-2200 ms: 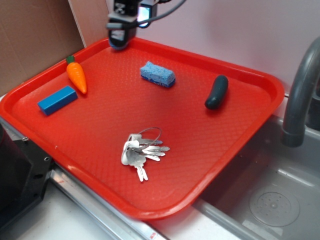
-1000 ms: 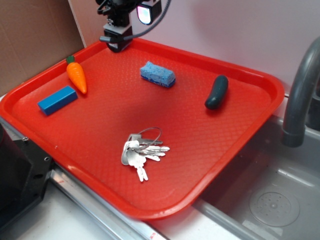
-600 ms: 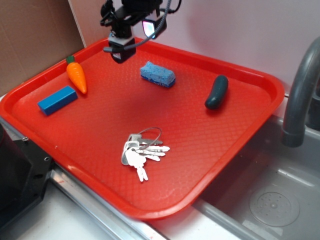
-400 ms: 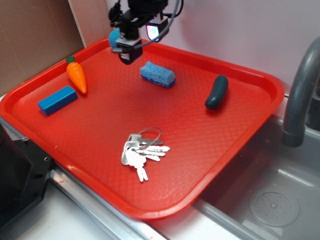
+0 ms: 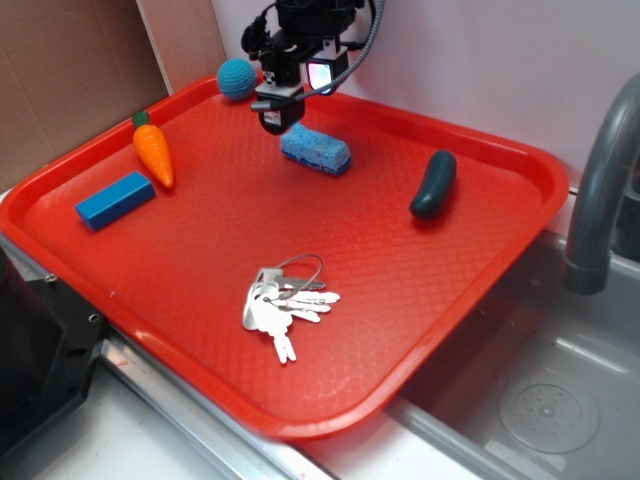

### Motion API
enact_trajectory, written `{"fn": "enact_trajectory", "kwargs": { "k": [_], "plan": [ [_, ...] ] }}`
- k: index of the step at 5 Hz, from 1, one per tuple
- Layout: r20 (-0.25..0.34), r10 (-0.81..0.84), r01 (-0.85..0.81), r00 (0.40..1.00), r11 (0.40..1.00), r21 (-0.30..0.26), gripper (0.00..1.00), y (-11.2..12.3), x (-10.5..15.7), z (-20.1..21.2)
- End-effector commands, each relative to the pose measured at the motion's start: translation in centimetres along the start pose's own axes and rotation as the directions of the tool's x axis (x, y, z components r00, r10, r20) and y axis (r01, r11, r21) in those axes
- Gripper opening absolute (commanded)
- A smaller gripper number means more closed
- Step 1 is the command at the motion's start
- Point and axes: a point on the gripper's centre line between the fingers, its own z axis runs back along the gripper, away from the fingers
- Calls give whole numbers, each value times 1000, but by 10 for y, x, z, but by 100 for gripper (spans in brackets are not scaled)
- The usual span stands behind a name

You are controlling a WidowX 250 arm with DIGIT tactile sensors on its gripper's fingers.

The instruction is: Grab the blue sponge.

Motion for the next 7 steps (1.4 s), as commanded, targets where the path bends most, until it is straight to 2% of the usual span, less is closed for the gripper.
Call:
{"fn": "enact_trajectory", "kwargs": {
  "k": [1, 2, 3, 4, 5, 6, 7],
  "plan": [
    [-6, 1, -1, 1000, 1000, -7, 100, -30, -6, 0],
    [-51, 65, -64, 997, 998, 30, 100, -29, -11, -31],
    [-53, 65, -63, 996, 997, 43, 100, -27, -10, -37],
    [-18, 51, -49, 999, 996, 72, 100, -21, 1, -24],
    [-8, 41, -40, 999, 996, 80, 100, -18, 6, -18],
    [-28, 68, -67, 997, 996, 55, 0, -14, 3, -27],
    [-35, 81, -79, 996, 995, 61, 0, -14, 5, -26]
  ]
}}
